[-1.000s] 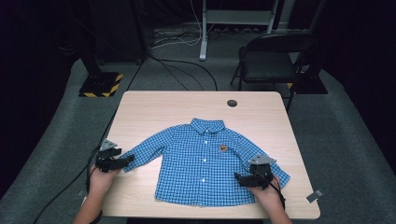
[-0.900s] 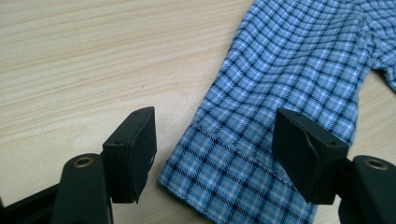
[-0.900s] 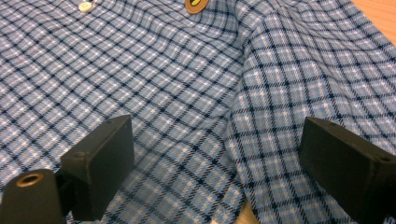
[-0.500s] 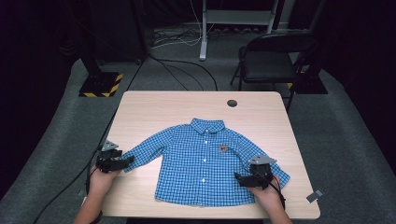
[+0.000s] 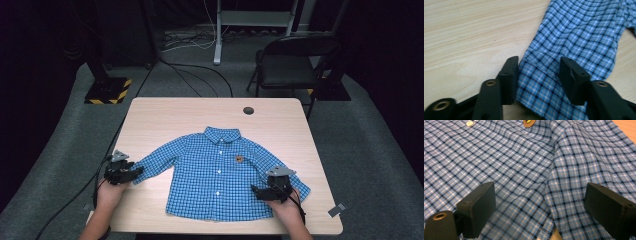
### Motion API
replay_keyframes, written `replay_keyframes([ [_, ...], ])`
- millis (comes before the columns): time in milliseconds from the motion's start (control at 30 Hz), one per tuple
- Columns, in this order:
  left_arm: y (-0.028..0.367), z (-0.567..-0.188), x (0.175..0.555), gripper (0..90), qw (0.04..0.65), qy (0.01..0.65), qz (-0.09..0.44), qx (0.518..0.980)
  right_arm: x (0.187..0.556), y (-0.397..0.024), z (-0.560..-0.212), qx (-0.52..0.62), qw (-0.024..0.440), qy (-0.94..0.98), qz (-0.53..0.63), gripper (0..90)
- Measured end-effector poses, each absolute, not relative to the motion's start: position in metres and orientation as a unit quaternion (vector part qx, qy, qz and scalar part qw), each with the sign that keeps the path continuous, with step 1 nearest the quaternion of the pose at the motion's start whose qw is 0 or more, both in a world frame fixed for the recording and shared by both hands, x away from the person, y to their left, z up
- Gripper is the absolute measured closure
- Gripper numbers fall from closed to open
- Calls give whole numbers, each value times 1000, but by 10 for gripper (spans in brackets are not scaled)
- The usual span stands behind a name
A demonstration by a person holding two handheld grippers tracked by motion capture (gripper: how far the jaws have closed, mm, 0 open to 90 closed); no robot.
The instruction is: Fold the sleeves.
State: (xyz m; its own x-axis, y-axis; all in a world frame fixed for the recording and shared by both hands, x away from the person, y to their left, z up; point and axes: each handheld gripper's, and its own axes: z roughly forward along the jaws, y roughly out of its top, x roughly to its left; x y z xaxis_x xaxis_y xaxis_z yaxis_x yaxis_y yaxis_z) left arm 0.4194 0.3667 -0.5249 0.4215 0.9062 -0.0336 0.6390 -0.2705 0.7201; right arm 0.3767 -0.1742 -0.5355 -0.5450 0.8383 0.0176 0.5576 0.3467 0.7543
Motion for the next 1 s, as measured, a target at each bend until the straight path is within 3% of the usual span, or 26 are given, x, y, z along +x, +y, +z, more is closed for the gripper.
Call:
replay_keyframes([
  [367,363,-518,416,695,348,489,201,774,377,-175,-536,437,190,798,369,94],
  [1000,350,-502,404,749,384,444,222,778,377,-175,-536,437,190,798,369,95],
])
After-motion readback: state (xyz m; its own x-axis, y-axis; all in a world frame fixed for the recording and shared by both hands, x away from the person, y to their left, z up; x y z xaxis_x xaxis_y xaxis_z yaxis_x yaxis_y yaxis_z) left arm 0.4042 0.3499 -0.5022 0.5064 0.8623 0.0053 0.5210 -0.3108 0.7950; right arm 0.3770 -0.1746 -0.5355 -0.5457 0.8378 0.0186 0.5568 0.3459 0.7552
